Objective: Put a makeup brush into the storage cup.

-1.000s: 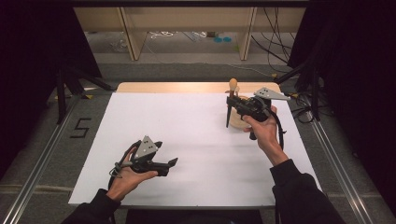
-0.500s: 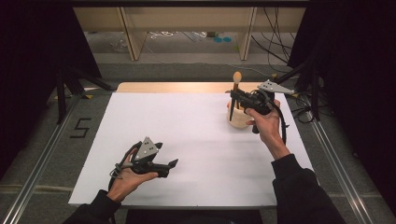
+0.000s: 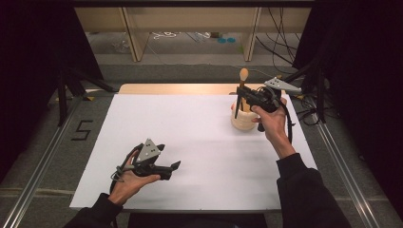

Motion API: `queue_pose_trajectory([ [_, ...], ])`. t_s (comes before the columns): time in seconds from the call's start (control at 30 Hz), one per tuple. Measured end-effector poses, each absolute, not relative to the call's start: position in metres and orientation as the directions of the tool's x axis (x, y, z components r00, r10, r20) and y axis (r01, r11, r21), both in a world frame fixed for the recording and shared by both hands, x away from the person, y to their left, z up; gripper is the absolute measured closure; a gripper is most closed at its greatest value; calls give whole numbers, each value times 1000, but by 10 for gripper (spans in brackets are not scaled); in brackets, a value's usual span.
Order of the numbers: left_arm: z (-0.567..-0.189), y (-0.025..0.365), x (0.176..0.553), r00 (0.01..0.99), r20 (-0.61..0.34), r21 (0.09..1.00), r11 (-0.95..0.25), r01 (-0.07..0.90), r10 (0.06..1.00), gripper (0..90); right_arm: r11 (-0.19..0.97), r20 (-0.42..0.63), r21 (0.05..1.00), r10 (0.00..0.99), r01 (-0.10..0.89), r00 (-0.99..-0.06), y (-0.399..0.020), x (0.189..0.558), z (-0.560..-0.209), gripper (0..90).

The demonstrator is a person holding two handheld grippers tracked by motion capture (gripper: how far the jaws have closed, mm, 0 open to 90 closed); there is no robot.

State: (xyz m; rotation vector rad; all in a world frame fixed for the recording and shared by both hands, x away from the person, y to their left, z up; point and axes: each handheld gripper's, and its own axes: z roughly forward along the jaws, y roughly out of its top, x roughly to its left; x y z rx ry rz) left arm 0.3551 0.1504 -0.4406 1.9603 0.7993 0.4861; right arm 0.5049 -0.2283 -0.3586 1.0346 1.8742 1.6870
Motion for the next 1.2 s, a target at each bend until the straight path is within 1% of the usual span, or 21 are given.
queue_pose_trajectory([
  [0.03, -440, 151, 356, 717, 23, 873, -363, 326, 697, 179, -14, 176, 968, 750, 251, -637, -229, 505, -358, 782],
  [0.1, -441, 150, 355, 712, 10, 873, -352, 336, 702, 179, -20, 174, 970, 755, 243, -632, -230, 506, -357, 782],
  [0.13, -441, 150, 355, 713, 15, 872, -357, 334, 701, 179, -10, 166, 970, 758, 244, -631, -231, 506, -356, 782],
  [0.3, -440, 150, 355, 712, 14, 873, -356, 333, 702, 179, -30, 173, 972, 767, 235, -618, -237, 509, -351, 782],
  [0.67, -441, 150, 355, 716, 15, 870, -362, 335, 698, 179, -63, 186, 972, 792, 226, -581, -254, 520, -353, 782],
  [0.8, -442, 150, 356, 717, 22, 870, -367, 331, 697, 179, -60, 181, 972, 807, 226, -563, -261, 521, -349, 782],
  [0.9, -442, 150, 356, 718, 10, 870, -360, 337, 696, 179, -63, 179, 973, 814, 222, -553, -263, 524, -349, 782],
  [1.07, -442, 150, 356, 716, 20, 870, -366, 331, 698, 179, -62, 176, 973, 821, 222, -544, -265, 529, -351, 782],
  [1.2, -442, 149, 356, 715, 11, 870, -359, 337, 699, 180, -45, 157, 975, 830, 216, -535, -265, 534, -355, 782],
])
